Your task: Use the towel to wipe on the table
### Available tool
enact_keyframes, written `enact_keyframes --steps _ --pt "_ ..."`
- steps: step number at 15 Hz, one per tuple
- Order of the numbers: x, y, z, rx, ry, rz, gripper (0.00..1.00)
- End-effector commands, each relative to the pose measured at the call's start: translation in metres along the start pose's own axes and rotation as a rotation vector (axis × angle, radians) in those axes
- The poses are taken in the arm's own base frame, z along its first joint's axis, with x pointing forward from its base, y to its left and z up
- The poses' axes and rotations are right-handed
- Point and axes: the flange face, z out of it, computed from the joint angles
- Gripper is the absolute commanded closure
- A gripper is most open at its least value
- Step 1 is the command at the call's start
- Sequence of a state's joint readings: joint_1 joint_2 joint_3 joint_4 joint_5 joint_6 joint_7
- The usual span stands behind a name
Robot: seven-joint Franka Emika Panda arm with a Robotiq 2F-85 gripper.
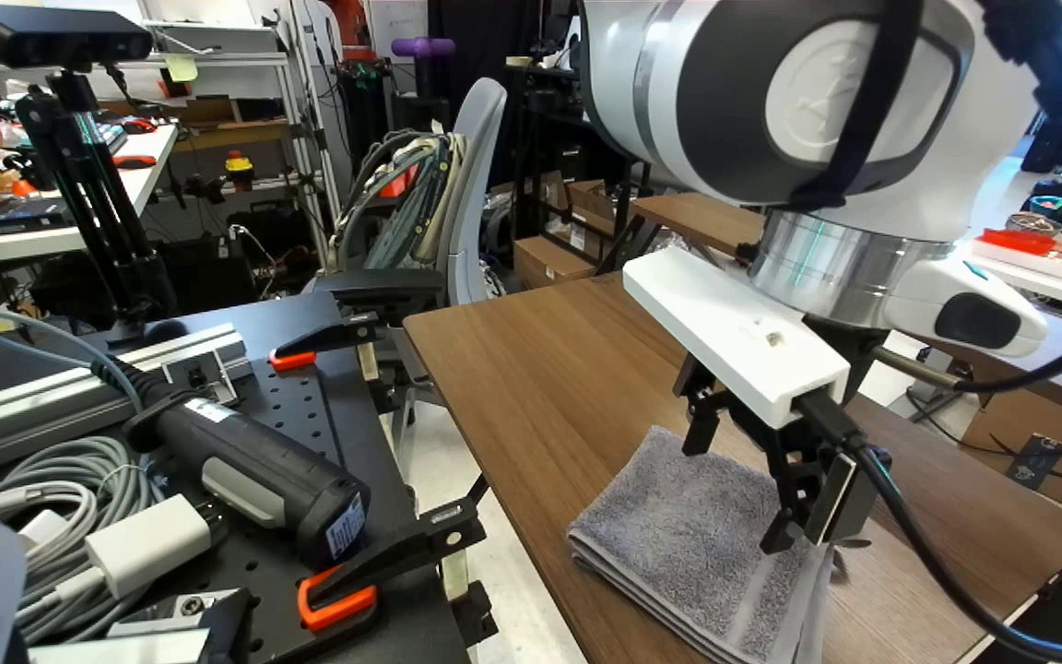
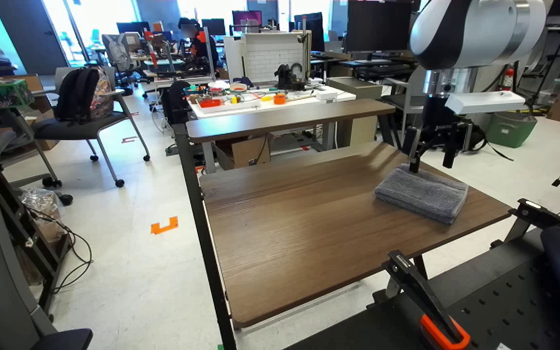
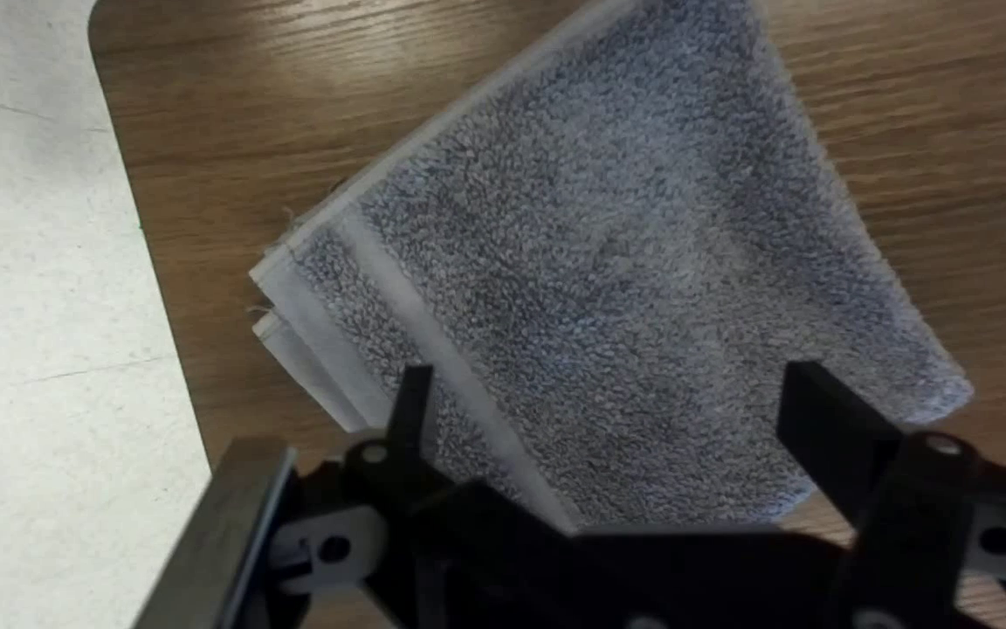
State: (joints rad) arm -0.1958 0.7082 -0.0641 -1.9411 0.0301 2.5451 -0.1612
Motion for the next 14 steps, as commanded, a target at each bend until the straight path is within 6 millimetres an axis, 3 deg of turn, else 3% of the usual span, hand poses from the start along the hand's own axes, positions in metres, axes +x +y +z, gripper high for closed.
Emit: enact_keyframes --steps 1,8,14 --pt "0.016 -0.005 0.022 0.013 0.037 0.009 0.00" --pt "0.022 -0.032 0.063 -0.005 0.048 -0.038 0.00" --pt "0.013 -0.089 0.063 0.016 0.070 -0.132 0.00"
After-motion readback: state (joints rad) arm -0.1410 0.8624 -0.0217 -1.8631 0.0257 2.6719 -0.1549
